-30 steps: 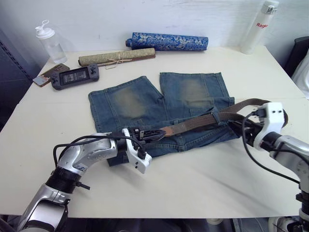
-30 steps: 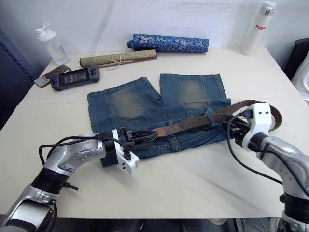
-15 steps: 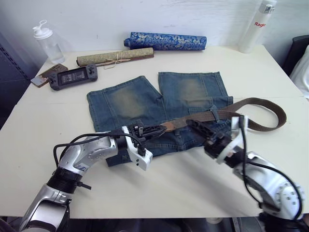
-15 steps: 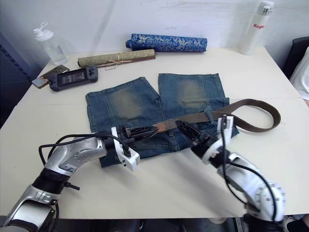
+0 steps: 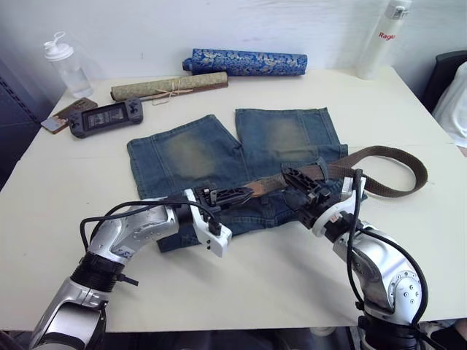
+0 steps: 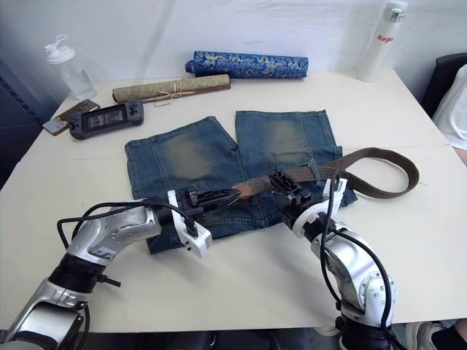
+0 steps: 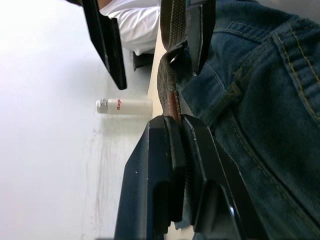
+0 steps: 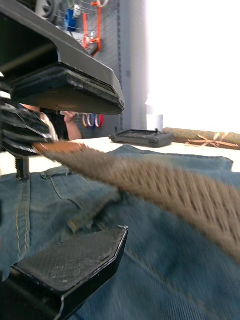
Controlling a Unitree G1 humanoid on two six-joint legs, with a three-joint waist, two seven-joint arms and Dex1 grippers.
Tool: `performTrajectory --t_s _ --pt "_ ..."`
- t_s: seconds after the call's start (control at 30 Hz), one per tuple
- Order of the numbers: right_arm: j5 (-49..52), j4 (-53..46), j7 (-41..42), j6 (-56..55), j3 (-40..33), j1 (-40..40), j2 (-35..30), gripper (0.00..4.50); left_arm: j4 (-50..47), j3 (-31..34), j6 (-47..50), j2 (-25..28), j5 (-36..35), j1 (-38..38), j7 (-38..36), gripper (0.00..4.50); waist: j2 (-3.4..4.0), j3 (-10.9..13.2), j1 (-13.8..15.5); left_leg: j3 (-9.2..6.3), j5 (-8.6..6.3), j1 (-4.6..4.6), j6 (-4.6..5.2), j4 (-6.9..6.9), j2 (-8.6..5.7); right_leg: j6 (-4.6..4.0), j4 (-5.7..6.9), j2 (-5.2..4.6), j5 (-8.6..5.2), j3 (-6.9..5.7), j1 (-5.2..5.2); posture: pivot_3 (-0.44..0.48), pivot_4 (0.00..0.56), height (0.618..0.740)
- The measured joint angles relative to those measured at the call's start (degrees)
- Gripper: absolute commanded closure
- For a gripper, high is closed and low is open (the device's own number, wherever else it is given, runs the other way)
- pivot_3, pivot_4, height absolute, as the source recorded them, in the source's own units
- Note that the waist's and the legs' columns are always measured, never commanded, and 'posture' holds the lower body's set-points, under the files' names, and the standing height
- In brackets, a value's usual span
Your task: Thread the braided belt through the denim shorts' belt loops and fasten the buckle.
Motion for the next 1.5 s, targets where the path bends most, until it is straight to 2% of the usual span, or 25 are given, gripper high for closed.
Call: performTrajectory --t_s 0.1,0.13,0.17,0.27,0.3,0.47,0.53,0.6,0.67,0.7,0.9,1.0,1.2,1.37,1.5 --pt "0.0 0.3 0.2 0.0 0.0 -0.2 -0.2 1.82 0.0 0.0 0.0 0.0 -0.1 0.0 0.0 4.5 0.0 0.0 0.0 0.0 0.0 0.0 0.0 0.0 0.01 -0.01 0.01 0.0 -0.01 0.0 -0.02 0.0 0.15 0.637" --pt "0.0 0.3 0.3 0.0 0.0 -0.4 -0.4 2.39 0.0 0.0 0.0 0.0 -0.1 0.0 0.0 4.5 0.0 0.0 0.0 0.0 0.0 0.0 0.0 0.0 0.01 -0.01 0.01 0.0 -0.01 0.0 -0.02 0.0 0.15 0.637" --pt "0.0 0.4 0.5 0.0 0.0 -0.7 -0.4 2.65 0.0 0.0 -0.1 0.0 -0.2 0.0 0.0 4.5 0.0 0.0 0.0 0.0 0.0 0.0 0.0 0.0 0.01 -0.01 0.01 0.0 -0.01 0.0 -0.02 0.0 0.15 0.637" --pt "0.0 0.7 1.3 -0.1 0.4 -1.3 -0.4 4.09 0.0 0.0 -0.5 0.0 -0.7 0.0 -0.1 4.5 0.0 0.0 0.0 0.0 0.0 0.0 0.0 0.0 0.01 -0.01 0.01 0.0 -0.01 0.0 -0.02 0.0 0.15 0.637" --pt "0.0 0.7 1.4 -0.2 0.5 -1.4 -0.4 4.41 0.0 0.0 -0.7 0.1 -0.9 0.0 -0.3 4.5 0.0 0.0 0.0 0.0 0.0 0.0 0.0 0.0 0.01 -0.01 0.01 0.0 -0.01 0.0 -0.02 0.0 0.15 0.637" --pt "0.0 1.4 2.0 -0.2 0.8 -1.4 -0.4 4.41 0.2 0.0 -0.8 0.5 -2.3 0.0 -1.3 4.5 0.0 0.0 0.0 0.01 0.0 -0.01 0.0 0.01 0.0 -0.01 0.01 -0.01 -0.01 0.0 -0.02 0.0 0.15 0.637" --pt "0.0 1.5 2.3 -0.3 0.9 -1.5 -0.2 4.5 0.2 0.0 -0.3 0.4 -3.6 0.0 -2.1 3.65 0.0 0.0 0.0 0.0 0.0 -0.01 0.0 0.0 0.01 -0.01 0.02 0.0 -0.01 0.0 -0.02 0.0 0.15 0.637" --pt "0.1 1.5 2.4 -0.9 0.9 -1.5 0.0 4.5 0.2 0.0 0.4 0.1 -6.4 0.0 -3.1 3.15 0.0 0.0 0.0 0.0 0.0 -0.01 0.0 0.01 0.01 -0.01 0.02 0.0 -0.01 0.0 -0.03 0.0 0.15 0.637" --pt "0.1 2.1 2.6 -2.1 0.7 -2.0 0.5 4.5 -0.2 0.0 3.2 0.1 -12.0 0.9 -6.2 2.19 0.01 0.0 -0.1 0.0 0.0 0.0 0.0 0.01 0.01 -0.01 0.02 0.0 -0.01 0.0 -0.03 0.0 0.15 0.637" --pt "0.1 2.3 2.7 -2.7 0.6 -2.2 0.4 4.5 -0.5 0.0 4.0 0.3 -14.0 1.7 -7.5 1.93 0.01 0.0 -0.1 0.0 0.0 0.0 0.0 0.01 0.01 -0.01 0.02 0.0 -0.01 0.0 -0.03 0.0 0.15 0.637" --pt "-0.1 3.0 4.8 -5.2 -2.3 -4.0 -1.4 4.5 -9.7 2.2 16.6 5.0 -36.1 14.5 -18.4 1.93 0.07 0.0 -1.1 -0.16 -0.02 -0.01 0.03 -0.03 0.08 -0.18 0.09 -0.01 -0.1 0.0 -0.12 0.0 0.15 0.637" --pt "-1.0 4.0 6.2 -5.2 -2.7 -4.4 -3.0 4.5 -12.3 4.4 21.9 6.9 -41.5 19.0 -21.5 1.93 0.08 0.0 -1.2 -0.11 -0.02 -0.01 0.03 -0.03 0.04 -0.21 0.11 -0.02 -0.12 -0.03 -0.1 0.0 0.15 0.637" --pt "-10.0 6.2 11.5 -3.2 -1.7 -5.2 -8.2 4.5 -14.8 6.6 28.7 5.4 -43.9 20.4 -22.5 1.93 0.09 0.0 -0.9 -0.02 -0.02 0.0 0.04 -0.02 0.04 -0.2 0.08 -0.02 -0.11 -0.04 -0.05 0.0 0.15 0.637" --pt "-22.4 7.1 17.8 -2.2 3.3 -4.8 -8.2 4.5 -16.0 6.9 31.1 3.9 -43.9 19.7 -22.5 1.93 0.09 0.0 -1.2 -0.02 -0.02 0.01 0.03 -0.06 0.07 -0.23 0.08 -0.02 -0.13 -0.07 -0.06 0.0 0.15 0.637" --pt "-28.3 7.1 21.4 -2.2 4.8 -4.1 -6.3 4.5 -16.0 7.2 31.8 3.6 -43.7 19.7 -22.6 1.93 0.09 0.0 -1.2 -0.03 -0.02 0.01 0.03 -0.06 0.07 -0.23 0.07 -0.03 -0.13 -0.07 -0.06 0.0 0.15 0.637"
